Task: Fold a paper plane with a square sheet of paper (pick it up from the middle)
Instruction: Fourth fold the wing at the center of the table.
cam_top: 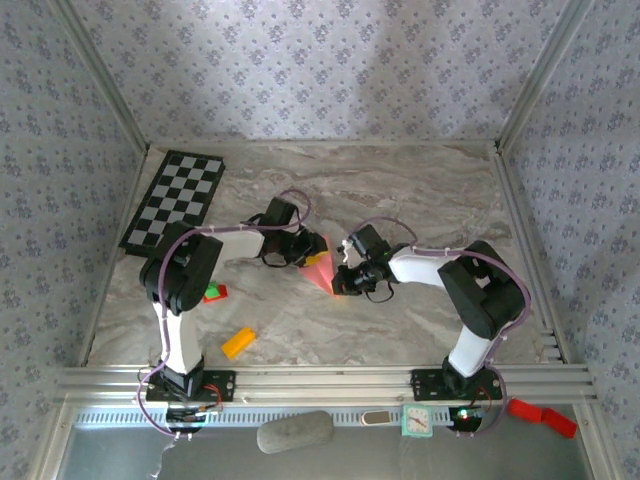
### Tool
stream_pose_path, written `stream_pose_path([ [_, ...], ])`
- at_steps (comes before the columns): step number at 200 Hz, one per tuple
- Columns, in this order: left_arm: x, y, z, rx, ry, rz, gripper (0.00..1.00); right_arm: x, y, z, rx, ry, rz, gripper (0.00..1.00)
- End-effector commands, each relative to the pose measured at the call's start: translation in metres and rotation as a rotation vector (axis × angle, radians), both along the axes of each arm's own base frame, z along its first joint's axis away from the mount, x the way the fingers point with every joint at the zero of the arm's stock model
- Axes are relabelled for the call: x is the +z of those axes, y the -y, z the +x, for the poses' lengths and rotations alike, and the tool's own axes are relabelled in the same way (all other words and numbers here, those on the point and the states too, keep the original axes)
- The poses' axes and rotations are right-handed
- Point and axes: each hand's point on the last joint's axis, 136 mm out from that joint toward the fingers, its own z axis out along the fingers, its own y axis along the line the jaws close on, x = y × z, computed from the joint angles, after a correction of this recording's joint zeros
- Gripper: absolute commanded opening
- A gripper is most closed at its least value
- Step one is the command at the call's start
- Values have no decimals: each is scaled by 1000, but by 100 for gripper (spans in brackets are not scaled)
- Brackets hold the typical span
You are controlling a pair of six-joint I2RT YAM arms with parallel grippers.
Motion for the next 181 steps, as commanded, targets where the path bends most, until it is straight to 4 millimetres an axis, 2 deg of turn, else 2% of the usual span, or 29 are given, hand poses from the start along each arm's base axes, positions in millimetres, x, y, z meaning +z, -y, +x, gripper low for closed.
stream_pose_path([
  [1,-1,3,7,-21,15,6,38,-20,22,-23,12,-86,-95,4],
  [51,-16,-2,4,-13,-17,43,38,-16,21,-21,11,-80,-77,4],
  [90,-23,-7,0,2,-41,68,37,27,-2,6,-30,29,52,5],
  [106,-23,-8,-1,9,-47,75,37,35,-7,15,-53,60,56,5],
  [154,-25,-10,-3,22,-58,81,35,25,-14,35,-114,58,17,2],
  [181,-26,-10,-3,25,-61,79,35,19,-19,39,-112,52,-4,1],
])
